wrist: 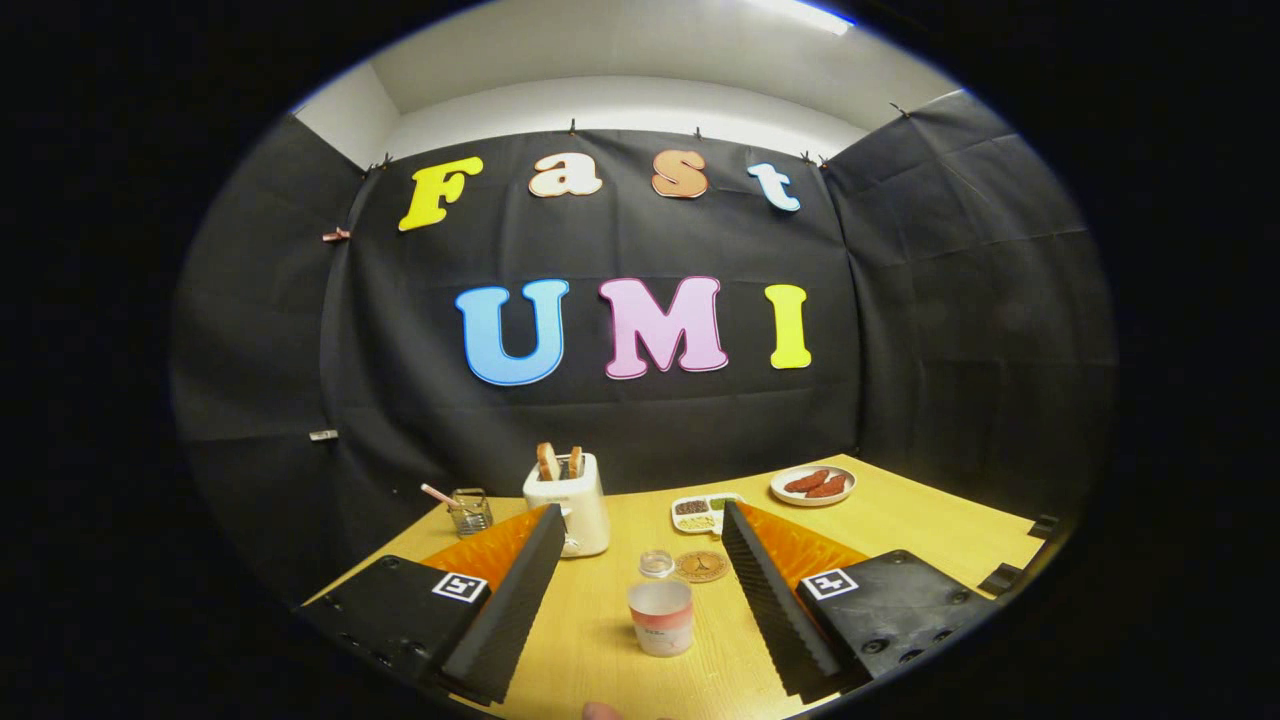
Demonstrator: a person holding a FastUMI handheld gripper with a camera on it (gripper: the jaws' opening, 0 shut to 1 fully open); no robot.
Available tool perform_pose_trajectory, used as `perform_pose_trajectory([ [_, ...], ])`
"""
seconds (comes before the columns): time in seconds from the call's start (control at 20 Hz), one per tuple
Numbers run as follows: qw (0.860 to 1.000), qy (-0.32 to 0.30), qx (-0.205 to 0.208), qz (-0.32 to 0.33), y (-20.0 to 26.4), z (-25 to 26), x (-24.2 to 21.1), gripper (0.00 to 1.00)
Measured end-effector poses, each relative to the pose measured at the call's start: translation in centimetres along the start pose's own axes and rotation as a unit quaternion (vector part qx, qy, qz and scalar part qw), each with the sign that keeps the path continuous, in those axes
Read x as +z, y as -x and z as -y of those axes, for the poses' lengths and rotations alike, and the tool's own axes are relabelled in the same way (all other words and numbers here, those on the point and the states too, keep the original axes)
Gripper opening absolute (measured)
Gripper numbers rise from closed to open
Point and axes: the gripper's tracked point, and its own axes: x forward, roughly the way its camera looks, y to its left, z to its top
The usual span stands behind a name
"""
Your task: Take the bottle from table, then pour the juice into the cup, finally place the bottle on the coaster
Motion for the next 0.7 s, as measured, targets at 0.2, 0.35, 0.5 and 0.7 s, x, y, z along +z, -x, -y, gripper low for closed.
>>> perform_pose_trajectory([
  [0.2, 0.998, 0.062, 0.000, -0.002, -0.9, -0.1, -4.4, 0.98],
  [0.35, 0.997, 0.069, 0.012, -0.012, -1.7, -1.1, -7.6, 0.98],
  [0.5, 0.999, 0.053, 0.006, -0.010, -2.7, -1.3, -10.2, 0.97],
  [0.7, 0.998, 0.056, -0.003, -0.017, -4.0, -0.9, -13.5, 0.96],
])
